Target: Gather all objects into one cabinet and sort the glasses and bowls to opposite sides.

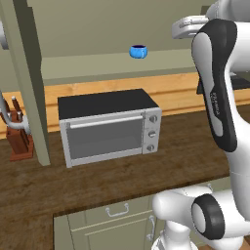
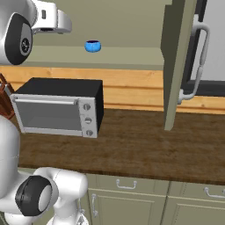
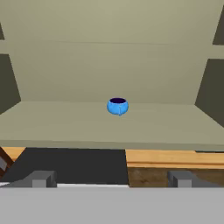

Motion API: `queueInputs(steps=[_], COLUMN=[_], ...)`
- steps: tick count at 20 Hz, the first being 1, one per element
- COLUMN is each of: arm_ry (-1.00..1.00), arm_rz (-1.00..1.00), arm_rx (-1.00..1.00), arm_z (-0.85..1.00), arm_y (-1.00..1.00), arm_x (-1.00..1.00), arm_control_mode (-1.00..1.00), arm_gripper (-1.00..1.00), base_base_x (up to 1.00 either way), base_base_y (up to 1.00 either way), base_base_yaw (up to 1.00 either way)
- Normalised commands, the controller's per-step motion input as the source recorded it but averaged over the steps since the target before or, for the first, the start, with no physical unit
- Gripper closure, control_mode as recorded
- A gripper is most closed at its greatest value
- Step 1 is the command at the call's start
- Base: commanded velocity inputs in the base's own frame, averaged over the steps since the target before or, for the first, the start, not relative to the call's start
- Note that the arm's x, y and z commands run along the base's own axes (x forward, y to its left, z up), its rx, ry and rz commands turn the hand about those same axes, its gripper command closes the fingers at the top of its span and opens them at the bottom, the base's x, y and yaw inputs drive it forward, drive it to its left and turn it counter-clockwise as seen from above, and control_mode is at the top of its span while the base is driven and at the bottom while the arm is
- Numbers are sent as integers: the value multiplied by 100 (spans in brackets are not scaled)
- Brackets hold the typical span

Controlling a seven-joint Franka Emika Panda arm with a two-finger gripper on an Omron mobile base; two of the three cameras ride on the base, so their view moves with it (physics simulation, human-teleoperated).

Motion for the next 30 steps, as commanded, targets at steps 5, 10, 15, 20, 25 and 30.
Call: queueInputs(steps=[5,10,15,20,25,30], arm_ry=[-4,-1,0,0,0,0], arm_rz=[3,1,1,0,0,0], arm_rx=[0,4,2,0,0,0], arm_z=[-31,-3,0,0,-2,-5], arm_y=[-4,-1,0,0,-1,0], arm_x=[57,57,29,28,24,47], arm_control_mode=[-100,-100,-100,-100,-100,-100], arm_gripper=[-100,-100,-100,-100,-100,-100], base_base_x=[0,0,0,0,0,0], base_base_y=[0,0,0,0,0,0], base_base_yaw=[0,0,0,0,0,0])
